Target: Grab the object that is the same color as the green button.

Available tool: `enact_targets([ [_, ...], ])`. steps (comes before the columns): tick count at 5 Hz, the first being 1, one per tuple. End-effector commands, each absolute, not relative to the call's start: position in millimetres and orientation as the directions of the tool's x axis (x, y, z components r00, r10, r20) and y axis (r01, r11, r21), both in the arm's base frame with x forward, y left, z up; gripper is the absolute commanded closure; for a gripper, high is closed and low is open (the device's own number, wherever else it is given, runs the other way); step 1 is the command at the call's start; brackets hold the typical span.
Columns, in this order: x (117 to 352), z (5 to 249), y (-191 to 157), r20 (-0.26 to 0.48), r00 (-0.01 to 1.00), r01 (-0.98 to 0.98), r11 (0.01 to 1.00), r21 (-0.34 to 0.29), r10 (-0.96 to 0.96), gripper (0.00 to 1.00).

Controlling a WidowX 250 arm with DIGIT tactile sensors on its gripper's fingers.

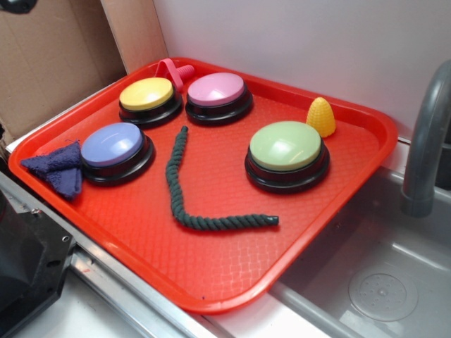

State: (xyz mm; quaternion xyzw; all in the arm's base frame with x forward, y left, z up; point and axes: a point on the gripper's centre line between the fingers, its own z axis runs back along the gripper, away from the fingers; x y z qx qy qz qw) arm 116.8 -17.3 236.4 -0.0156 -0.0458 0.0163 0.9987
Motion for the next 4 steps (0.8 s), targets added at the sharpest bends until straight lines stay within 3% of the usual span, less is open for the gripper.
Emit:
enact_targets([
  [1,116.8,236.4,-17.3,0.091,0.995,-0.031,0.999,-0.033,0.034,0.00],
  [4,146.4,162.1,-29.8,0.105,0.862,-0.499,0.867,0.000,0.496,0.00],
])
